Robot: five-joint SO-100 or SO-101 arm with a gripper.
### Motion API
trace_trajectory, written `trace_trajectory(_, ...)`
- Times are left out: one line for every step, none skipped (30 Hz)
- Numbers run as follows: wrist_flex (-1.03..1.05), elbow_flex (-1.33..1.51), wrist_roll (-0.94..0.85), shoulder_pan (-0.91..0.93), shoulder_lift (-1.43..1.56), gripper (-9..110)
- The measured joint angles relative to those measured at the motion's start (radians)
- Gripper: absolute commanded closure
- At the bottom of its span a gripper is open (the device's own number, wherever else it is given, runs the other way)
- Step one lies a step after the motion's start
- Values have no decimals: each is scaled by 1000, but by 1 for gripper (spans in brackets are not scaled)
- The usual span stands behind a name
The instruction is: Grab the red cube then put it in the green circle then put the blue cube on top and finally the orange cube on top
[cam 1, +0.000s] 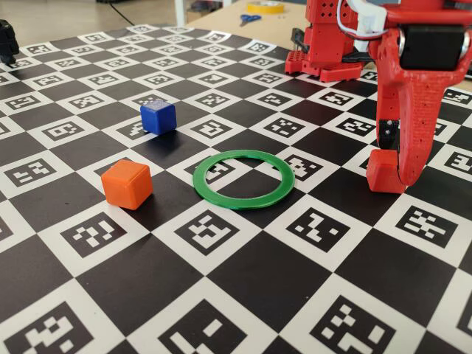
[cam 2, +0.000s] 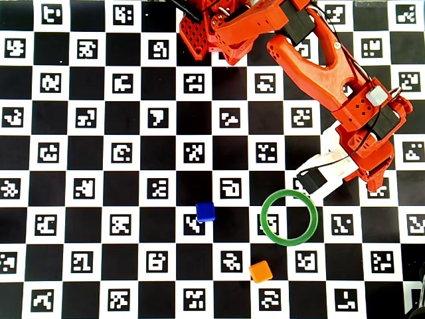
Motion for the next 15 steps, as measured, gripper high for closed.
trace_trajectory(-3, 0, 0, 0, -6, 62)
trace_trajectory(-6, 0, 0, 0, -9, 62)
trace_trajectory(-9, 0, 0, 0, -14, 63)
trace_trajectory(-12, 0, 0, 0, -20, 63)
trace_trajectory(-17, 3, -2, 0, -26, 63)
trace_trajectory(-18, 3, -2, 0, -31, 63)
trace_trajectory(-20, 5, -2, 0, -35, 63)
trace_trajectory(-20, 5, -2, 0, -38, 63)
trace_trajectory(-20, 5, -3, 0, -40, 63)
trace_trajectory(-20, 5, -2, 0, -40, 63)
trace_trajectory(-21, 5, 6, -2, -40, 63)
trace_trajectory(-26, 5, 8, -3, -40, 63)
trace_trajectory(-29, 5, 3, -3, -40, 63)
trace_trajectory(-31, 5, 9, -8, -40, 63)
trace_trajectory(-32, 5, 15, -9, -40, 63)
